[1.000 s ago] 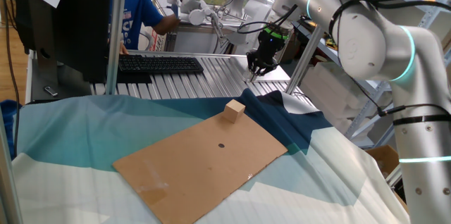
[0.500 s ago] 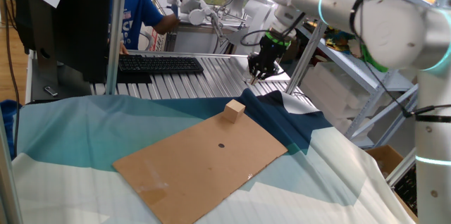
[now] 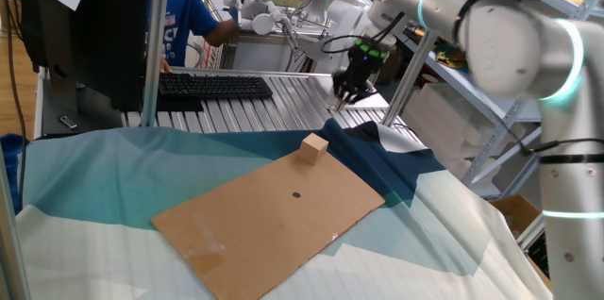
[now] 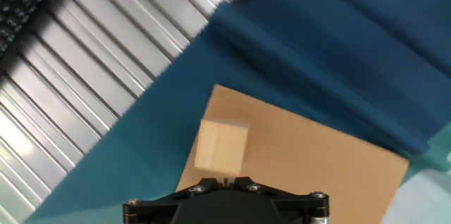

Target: Grab the block and place it at the designated location

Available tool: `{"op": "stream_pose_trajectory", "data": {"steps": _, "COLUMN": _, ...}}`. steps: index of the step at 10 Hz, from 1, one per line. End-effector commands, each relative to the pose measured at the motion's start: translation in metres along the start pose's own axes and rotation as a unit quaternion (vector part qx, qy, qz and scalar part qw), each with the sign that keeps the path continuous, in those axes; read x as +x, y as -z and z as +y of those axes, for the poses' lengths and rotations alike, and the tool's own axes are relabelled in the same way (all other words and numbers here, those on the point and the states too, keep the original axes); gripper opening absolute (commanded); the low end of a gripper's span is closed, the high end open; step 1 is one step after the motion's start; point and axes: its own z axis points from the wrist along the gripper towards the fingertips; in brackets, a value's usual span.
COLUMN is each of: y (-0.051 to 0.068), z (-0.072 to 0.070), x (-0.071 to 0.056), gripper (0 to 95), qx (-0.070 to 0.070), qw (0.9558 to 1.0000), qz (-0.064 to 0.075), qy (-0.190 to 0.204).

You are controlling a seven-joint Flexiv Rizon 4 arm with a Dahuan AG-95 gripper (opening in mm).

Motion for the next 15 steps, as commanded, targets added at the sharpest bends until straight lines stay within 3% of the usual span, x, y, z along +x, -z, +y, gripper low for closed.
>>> {"op": "stream_pose_trajectory", "data": {"steps": 1, "y": -0.001, "z": -0.004, "x": 0.008, "gripper": 0.0, "qx": -0.006, "qw": 1.0, "qz": -0.007, "qy": -0.001}}
{"op": "stream_pose_trajectory", "data": {"steps": 8, "y": -0.002, "z": -0.004, "x": 0.009, "gripper": 0.0, "qx": -0.008, "qw": 1.0, "qz": -0.003, "qy": -0.003}}
{"op": "stream_pose_trajectory", "data": {"steps": 15, "y": -0.021, "z": -0.006, "x": 0.008, "gripper": 0.0, "qx": -0.006, "qw": 1.0, "qz": -0.001, "qy": -0.003}}
